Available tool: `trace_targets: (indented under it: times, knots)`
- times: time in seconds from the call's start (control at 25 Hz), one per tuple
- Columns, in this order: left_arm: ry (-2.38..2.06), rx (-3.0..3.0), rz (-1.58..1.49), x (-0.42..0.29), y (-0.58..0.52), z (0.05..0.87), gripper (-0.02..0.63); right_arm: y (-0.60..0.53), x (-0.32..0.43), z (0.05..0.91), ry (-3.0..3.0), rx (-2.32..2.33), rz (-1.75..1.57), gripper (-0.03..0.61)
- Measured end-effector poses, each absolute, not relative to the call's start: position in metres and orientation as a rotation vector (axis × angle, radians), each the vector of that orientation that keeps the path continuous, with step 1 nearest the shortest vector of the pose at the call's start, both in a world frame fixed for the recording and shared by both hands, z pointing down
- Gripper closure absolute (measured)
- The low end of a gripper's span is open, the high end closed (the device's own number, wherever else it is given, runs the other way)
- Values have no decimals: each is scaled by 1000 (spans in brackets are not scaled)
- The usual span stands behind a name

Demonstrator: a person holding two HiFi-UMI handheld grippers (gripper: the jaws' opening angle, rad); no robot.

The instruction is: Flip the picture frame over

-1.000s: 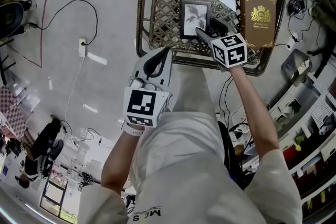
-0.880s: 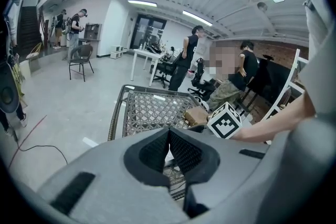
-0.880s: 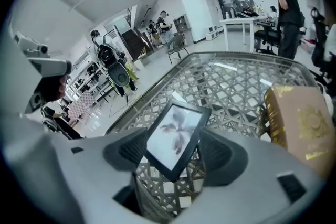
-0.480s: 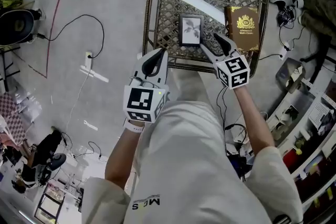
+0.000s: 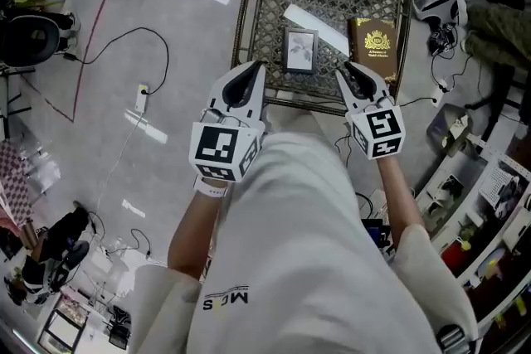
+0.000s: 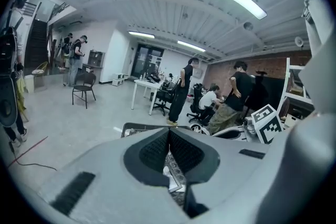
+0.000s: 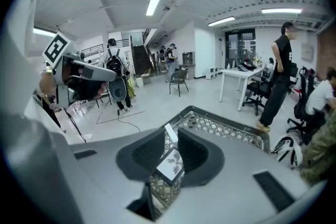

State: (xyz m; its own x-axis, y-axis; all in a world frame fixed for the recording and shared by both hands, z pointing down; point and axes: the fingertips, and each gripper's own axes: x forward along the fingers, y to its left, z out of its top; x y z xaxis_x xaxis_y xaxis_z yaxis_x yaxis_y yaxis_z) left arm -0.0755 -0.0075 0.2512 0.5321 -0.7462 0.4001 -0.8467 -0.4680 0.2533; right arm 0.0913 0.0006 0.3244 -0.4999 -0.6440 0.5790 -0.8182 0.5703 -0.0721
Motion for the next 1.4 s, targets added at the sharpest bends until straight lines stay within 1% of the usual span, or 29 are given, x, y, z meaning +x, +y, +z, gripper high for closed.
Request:
trace_targets:
  times: [0.24,0.68,0.88,1.4]
  knots:
    - [-1348,2404,259,-83,-2,215,589,8,96,269,-2349,1217,348,519]
    - [-1372,2511,205,-83,7,166,589,35,116,180,-2374,1300,111,528]
    - [-1415,2502,180,-89,1,154,589,32,123,167,-2393,1451,125,531]
    - [-1365,2551,178,-76,-11,136,589,9,110,152,-2478,1507,207,561]
